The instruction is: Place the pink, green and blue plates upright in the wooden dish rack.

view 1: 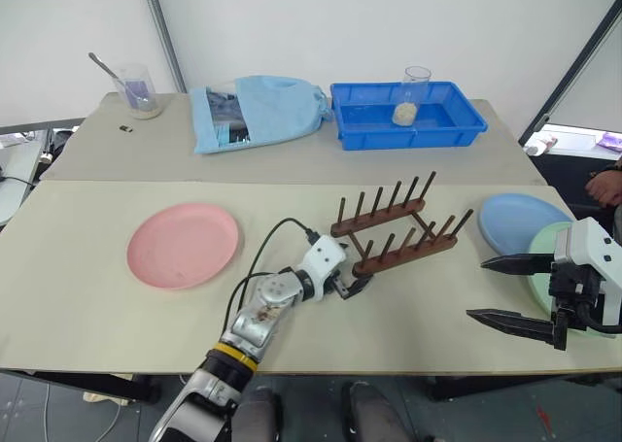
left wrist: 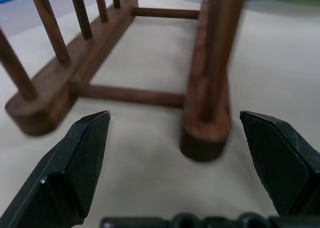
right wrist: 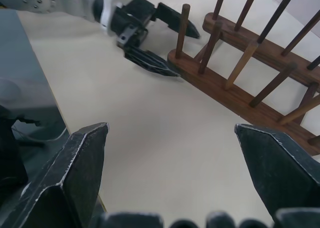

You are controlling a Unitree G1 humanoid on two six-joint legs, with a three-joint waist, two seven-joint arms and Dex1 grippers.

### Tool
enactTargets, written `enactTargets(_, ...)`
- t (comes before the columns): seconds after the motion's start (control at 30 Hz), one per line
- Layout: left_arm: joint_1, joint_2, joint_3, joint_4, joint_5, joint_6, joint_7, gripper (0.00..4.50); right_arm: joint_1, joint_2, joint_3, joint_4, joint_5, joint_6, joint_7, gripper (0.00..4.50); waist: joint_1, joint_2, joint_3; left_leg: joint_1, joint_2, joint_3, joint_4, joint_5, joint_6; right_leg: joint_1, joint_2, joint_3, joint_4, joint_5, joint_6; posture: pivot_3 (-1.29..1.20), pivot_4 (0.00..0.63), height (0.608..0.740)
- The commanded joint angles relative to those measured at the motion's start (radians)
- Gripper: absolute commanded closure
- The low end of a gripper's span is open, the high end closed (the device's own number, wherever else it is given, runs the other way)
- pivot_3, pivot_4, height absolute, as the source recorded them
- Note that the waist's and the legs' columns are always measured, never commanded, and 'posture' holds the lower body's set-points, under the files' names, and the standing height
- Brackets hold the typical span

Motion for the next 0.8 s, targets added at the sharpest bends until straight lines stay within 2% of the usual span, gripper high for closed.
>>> enactTargets(0.03,-0.011,-0.034,-0.01,0.056,0.019,-0.028,0.002,1.32,0.004,0.009,-0.048,-0.031,0.025,0.008,-0.008,0.0,0.001,0.0,0.0,0.0,0.0,0.0,0.0,0.0,0.0,0.0,0.0,0.0,0.0,0.0,0.0,0.0,0.15,0.74)
enactTargets(0.13,-0.011,-0.035,-0.01,0.063,0.025,-0.038,-0.013,2.84,0.014,0.017,-0.057,-0.042,0.026,0.009,-0.011,0.0,0.007,0.0,0.0,-0.001,-0.001,-0.001,0.0,0.0,0.0,0.0,0.0,0.0,0.0,-0.001,0.001,0.0,0.15,0.74)
enactTargets(0.2,-0.007,-0.02,-0.002,0.055,0.022,-0.041,-0.027,3.62,0.028,0.025,-0.065,-0.05,0.024,0.006,-0.013,0.0,0.008,0.0,0.0,-0.001,-0.001,-0.001,0.0,0.0,0.0,0.0,0.0,0.001,-0.001,-0.001,0.002,0.0,0.15,0.74)
enactTargets(0.3,0.003,0.026,0.007,0.012,-0.005,-0.047,-0.104,3.63,0.06,0.039,-0.09,-0.068,0.021,0.003,-0.013,0.0,0.007,0.0,0.0,-0.001,0.0,-0.002,0.0,0.0,0.0,0.0,0.001,0.001,0.0,-0.001,0.002,0.0,0.15,0.74)
enactTargets(0.5,-0.017,0.138,-0.024,-0.056,-0.083,-0.096,-0.384,3.63,0.189,0.074,-0.202,-0.135,0.003,0.018,0.007,0.0,0.004,0.0,0.0,-0.002,0.002,-0.002,-0.001,0.0,0.0,-0.002,0.003,0.0,0.001,-0.001,0.001,0.0,0.15,0.74)
enactTargets(0.63,-0.104,0.115,-0.031,0.066,-0.084,-0.161,-0.477,3.63,0.297,0.11,-0.253,-0.159,-0.06,-0.027,0.027,0.0,0.013,0.0,0.0,-0.006,0.001,-0.003,0.0,0.0,0.0,-0.002,0.002,0.0,-0.002,-0.002,0.001,0.0,0.15,0.74)
enactTargets(0.8,-0.206,0.054,-0.043,0.248,-0.047,-0.243,-0.518,3.63,0.342,0.147,-0.267,-0.191,-0.071,-0.036,0.015,0.0,0.008,0.0,0.0,-0.008,0.0,-0.002,0.001,0.0,0.0,-0.002,0.001,0.002,-0.004,-0.002,0.003,0.0,0.15,0.74)
